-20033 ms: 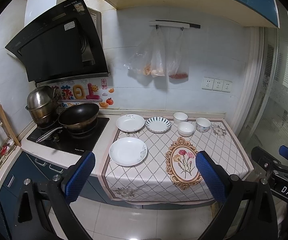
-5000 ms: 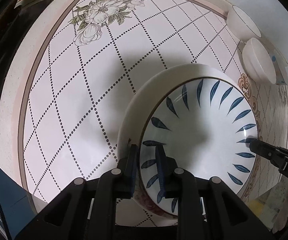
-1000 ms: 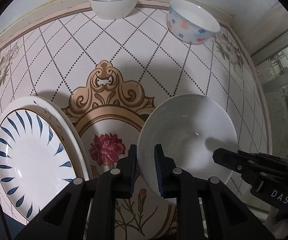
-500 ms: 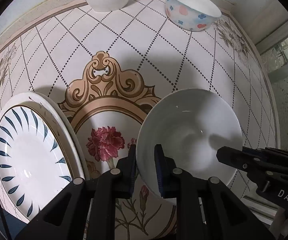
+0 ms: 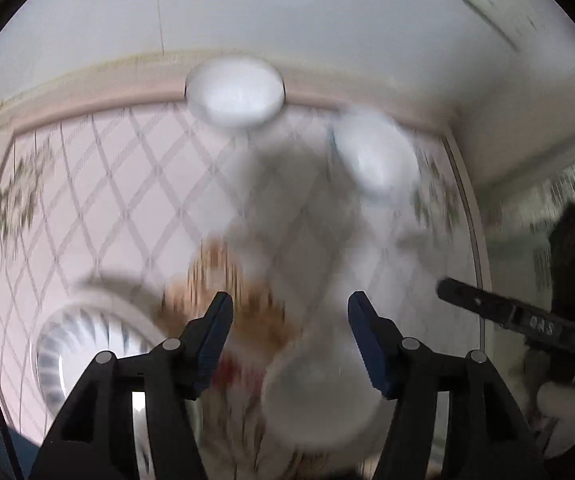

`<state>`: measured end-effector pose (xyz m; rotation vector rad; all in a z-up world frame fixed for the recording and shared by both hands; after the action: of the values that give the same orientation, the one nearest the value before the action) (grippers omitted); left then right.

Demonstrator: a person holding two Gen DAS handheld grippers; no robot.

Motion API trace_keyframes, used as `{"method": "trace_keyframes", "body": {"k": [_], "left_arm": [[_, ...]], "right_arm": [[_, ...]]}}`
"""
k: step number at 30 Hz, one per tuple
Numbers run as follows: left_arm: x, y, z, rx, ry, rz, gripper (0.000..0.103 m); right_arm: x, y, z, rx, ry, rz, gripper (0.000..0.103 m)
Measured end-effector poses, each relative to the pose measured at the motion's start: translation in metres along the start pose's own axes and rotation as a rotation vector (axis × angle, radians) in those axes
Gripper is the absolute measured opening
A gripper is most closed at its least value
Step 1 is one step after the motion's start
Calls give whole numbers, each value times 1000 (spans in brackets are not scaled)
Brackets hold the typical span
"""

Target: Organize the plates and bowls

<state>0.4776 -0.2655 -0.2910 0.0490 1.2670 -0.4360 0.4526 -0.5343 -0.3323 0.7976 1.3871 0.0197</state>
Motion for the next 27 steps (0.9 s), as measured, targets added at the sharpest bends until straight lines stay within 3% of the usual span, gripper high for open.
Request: {"method": "trace_keyframes", "body": {"k": [4, 10, 11, 12, 13, 14, 15, 16, 27], "left_arm": [[45, 1, 66, -29, 4, -46, 58], [115, -6, 116, -39, 93, -90, 56], [122, -7, 119, -34, 102, -88, 44], [127, -8, 121, -27, 105, -97, 33], [134, -10, 123, -12, 120, -101, 14], [138, -14, 124, 5, 131, -97, 12], [140, -16, 125, 24, 126, -78, 12], [139, -15, 125, 35, 122, -69, 12], [116, -25, 113, 68, 92, -22, 9]], "right_arm": [[7, 0, 73, 16, -104, -3, 61], [38, 4, 140, 59, -93, 6, 61], [44, 5, 145, 56, -86, 0, 60], [49, 6, 150, 56, -76, -5, 57], [56, 7, 153, 55, -59, -7, 49], [62, 8, 154, 55, -47, -15, 41], [68, 9, 156, 56, -34, -14, 21], [70, 10, 157, 51, -36, -13, 17], [58, 20, 134, -8, -68, -43, 15]]}}
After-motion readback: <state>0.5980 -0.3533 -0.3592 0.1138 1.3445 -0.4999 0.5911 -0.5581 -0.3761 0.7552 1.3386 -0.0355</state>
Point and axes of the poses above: each gripper's, at about its wrist camera, not at the fingertips, and x roughly the way its jaws point, y to its left, z to its top, the point moved 2 cm from there along x, roughly the way its jaws point, and after that the axes turned 11 degrees about x, right-handed, at the moved point
